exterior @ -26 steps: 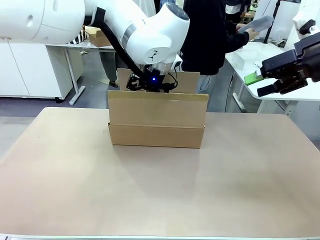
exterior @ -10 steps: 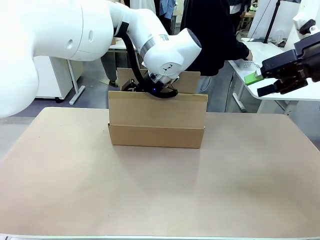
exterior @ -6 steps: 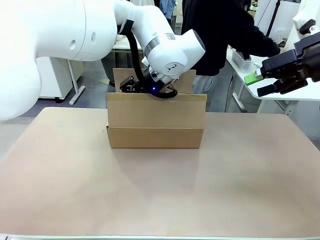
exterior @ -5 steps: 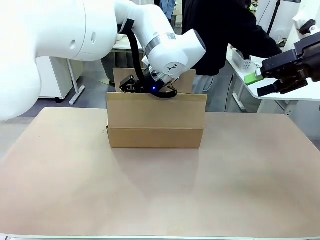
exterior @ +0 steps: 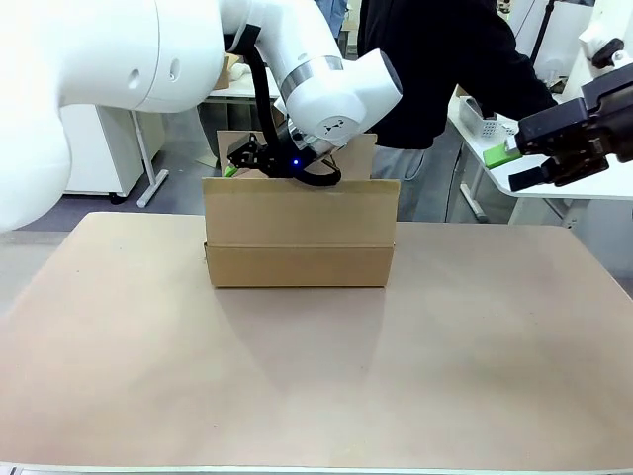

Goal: Pack the gift set into the box.
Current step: Place both hands on the side flaps of the Package Box and spread them outward.

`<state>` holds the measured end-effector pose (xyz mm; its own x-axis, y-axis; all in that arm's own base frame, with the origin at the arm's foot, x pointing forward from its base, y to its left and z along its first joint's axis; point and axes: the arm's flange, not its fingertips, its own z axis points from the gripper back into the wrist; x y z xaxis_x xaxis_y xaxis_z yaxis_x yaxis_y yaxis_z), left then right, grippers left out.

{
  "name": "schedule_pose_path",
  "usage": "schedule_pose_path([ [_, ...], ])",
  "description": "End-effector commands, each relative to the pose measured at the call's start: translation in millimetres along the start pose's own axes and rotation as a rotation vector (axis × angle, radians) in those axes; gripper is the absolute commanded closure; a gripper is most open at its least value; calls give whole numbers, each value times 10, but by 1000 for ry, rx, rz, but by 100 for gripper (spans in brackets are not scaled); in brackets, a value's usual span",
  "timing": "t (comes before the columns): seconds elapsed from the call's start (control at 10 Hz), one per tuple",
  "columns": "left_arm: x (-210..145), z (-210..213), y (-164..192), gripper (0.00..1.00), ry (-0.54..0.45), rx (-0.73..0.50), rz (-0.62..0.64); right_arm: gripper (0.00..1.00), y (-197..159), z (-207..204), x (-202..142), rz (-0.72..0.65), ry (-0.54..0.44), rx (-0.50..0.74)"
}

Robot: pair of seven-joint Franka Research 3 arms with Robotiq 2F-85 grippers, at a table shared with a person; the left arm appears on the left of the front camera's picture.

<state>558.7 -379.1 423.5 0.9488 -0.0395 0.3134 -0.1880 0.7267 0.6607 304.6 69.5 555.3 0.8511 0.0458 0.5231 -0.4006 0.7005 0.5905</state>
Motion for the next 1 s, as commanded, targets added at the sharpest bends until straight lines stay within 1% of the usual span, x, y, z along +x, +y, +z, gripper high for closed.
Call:
schedule_pose_path([
  [0.0,-11,-79,275,0,-32,-13,-28,0,-9,-12,23,23,-7,21],
  [0.3,20,-149,481,0,-13,-95,-53,0,-9,-12,23,23,-7,21],
  [0.6,12,-173,610,0,0,-122,-71,0,-9,-12,23,23,-7,21],
  [0.9,4,-204,1006,0,18,-203,-26,0,-9,-12,23,23,-7,21],
])
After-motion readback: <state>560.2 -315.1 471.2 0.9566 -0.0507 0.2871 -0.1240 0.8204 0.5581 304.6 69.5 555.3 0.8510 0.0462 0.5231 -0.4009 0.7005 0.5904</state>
